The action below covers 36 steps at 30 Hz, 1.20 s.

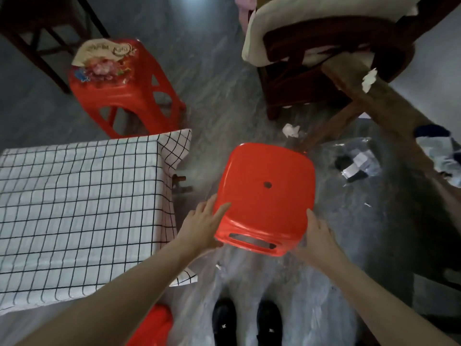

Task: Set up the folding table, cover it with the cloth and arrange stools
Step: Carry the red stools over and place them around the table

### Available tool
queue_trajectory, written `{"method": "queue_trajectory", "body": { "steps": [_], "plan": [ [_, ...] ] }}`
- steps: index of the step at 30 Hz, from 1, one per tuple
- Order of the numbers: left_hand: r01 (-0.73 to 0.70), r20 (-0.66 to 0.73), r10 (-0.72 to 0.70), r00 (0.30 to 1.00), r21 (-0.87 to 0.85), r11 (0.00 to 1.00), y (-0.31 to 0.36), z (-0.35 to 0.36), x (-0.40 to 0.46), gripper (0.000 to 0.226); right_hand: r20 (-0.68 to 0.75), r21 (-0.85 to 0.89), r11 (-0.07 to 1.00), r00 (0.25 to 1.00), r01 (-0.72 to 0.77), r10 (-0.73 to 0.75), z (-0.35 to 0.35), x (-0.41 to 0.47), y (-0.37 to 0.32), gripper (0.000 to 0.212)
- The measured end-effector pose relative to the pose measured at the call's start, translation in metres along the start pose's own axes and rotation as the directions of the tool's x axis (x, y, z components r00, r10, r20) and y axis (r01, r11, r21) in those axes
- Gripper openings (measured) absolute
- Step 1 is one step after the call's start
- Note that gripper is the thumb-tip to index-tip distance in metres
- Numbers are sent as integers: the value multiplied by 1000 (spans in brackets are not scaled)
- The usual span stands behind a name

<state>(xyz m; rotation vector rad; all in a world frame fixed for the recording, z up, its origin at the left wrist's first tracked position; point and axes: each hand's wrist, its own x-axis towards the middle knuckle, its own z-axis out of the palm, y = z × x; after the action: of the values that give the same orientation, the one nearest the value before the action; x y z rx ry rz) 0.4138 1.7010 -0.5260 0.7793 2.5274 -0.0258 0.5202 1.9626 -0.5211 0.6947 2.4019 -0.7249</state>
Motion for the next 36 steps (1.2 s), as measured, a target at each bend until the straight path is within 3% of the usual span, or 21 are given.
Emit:
{"method": "queue_trajectory", "body": {
  "steps": [11, 14, 18, 23, 28, 36],
  "plan": [
    [26, 8, -26, 1000, -39, 999, 12, 65, 77, 135, 42, 23, 997, 996, 78, -79, 34, 77, 30, 143],
    [29, -15, -31, 999, -104, 994, 11, 71, 81, 131, 17, -23, 996, 996, 84, -84, 43, 81, 31, 146],
    [-67, -161, 28, 987, -244, 967, 5, 84, 85, 120, -9, -89, 991, 994, 105, -106, 44, 83, 28, 144],
    [-57, -240, -27, 970, -338, 939, 9, 93, 77, 110, -3, -103, 984, 989, 146, -147, 41, 88, 35, 144],
    [64, -208, -161, 965, -407, 911, 24, 98, 51, 105, 51, -111, 966, 972, 236, -231, 35, 97, 39, 143],
    [164, -167, -256, 952, -428, 889, 24, 102, 25, 104, 94, -172, 942, 957, 288, -276, 40, 100, 27, 144]
  ]
}}
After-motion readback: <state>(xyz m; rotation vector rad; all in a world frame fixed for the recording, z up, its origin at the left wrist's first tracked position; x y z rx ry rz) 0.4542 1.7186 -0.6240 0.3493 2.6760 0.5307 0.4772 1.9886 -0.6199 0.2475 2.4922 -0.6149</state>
